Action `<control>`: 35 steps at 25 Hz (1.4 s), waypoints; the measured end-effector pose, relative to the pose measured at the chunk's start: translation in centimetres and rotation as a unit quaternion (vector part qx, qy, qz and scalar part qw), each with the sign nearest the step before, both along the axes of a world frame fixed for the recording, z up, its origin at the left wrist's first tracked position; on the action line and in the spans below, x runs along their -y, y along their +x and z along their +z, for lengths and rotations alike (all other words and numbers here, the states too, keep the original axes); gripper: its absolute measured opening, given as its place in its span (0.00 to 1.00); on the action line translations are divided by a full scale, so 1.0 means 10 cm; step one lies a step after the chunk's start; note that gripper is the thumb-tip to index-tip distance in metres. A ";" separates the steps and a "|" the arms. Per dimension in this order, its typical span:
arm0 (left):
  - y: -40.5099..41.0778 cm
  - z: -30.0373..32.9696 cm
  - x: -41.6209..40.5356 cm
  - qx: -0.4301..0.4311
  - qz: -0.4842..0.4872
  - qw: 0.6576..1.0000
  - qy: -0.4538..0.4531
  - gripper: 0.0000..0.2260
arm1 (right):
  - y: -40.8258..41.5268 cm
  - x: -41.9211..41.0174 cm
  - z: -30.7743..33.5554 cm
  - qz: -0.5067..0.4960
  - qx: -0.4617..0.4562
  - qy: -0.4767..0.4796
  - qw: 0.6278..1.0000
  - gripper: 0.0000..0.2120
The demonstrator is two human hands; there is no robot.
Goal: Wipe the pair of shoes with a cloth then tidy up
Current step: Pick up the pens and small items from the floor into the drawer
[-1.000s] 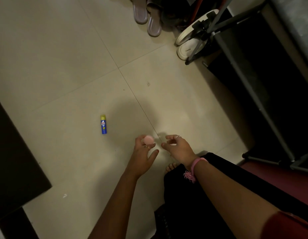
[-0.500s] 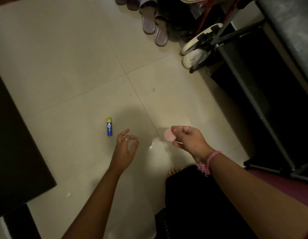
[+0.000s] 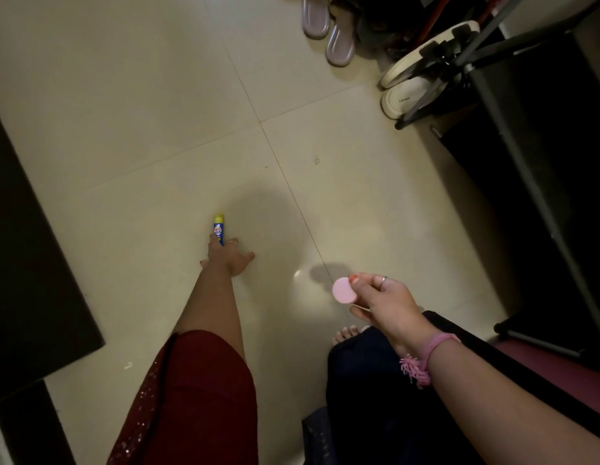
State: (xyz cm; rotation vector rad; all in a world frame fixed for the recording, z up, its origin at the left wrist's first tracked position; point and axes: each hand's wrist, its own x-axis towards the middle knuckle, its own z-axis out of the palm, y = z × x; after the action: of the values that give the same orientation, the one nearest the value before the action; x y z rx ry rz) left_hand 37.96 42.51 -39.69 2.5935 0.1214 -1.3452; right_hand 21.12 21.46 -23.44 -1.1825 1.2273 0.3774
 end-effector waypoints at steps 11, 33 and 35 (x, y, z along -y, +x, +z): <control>-0.45 -0.04 -0.02 0.110 -0.015 0.993 -0.039 0.15 | 0.04 -0.09 -0.03 -0.010 0.009 0.020 1.000 0.06; -1.82 3.18 1.01 0.022 0.327 0.838 -0.436 0.10 | -0.99 0.32 2.67 -0.285 0.209 0.014 0.936 0.11; -1.97 3.55 1.13 -0.008 0.302 0.826 -0.477 0.09 | -1.26 0.39 2.96 -0.317 0.233 0.004 0.919 0.12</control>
State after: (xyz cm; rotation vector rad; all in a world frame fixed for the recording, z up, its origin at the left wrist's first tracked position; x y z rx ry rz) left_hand 18.30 31.21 -4.17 1.5010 0.1880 -0.8444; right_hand 8.54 17.58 6.11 -0.7422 1.1052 -0.3700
